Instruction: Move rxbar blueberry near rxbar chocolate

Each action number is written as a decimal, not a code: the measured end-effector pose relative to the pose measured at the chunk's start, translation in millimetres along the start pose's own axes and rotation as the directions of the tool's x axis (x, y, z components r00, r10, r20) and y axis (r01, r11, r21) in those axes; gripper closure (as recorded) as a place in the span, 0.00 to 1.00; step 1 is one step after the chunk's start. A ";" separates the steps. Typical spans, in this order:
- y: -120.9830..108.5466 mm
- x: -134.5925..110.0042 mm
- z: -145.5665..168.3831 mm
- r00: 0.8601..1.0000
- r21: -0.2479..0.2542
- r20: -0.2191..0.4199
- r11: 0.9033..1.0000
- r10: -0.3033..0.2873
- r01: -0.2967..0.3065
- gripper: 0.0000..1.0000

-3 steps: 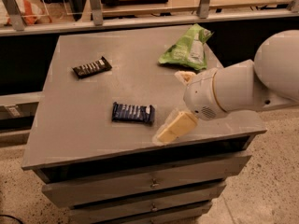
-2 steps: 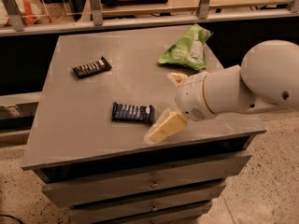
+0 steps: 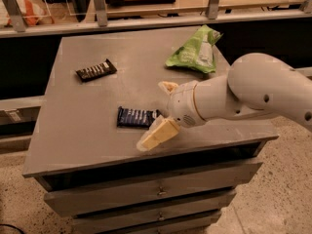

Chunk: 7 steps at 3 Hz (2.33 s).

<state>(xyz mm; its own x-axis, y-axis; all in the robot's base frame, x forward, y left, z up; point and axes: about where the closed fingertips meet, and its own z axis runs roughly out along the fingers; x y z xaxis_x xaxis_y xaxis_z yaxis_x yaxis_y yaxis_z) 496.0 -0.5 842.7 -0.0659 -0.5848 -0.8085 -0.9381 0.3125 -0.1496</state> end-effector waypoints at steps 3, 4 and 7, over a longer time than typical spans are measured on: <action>3.3 -6.8 33.4 0.995 -0.077 0.005 0.992 0.103 -0.102 0.41; 6.7 -4.5 38.7 0.989 -0.105 0.029 0.985 0.144 -0.140 0.64; -51.7 -9.1 32.0 0.996 0.095 0.058 0.993 0.067 -0.073 1.00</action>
Offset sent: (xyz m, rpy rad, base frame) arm 0.0135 0.0311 -0.0173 0.0453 0.1096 -0.0135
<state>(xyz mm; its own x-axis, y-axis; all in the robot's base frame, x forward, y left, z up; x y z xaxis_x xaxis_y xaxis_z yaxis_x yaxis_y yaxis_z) 556.0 12.6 839.6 -0.1091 -0.5180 -0.8484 -0.8944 0.4237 -0.1437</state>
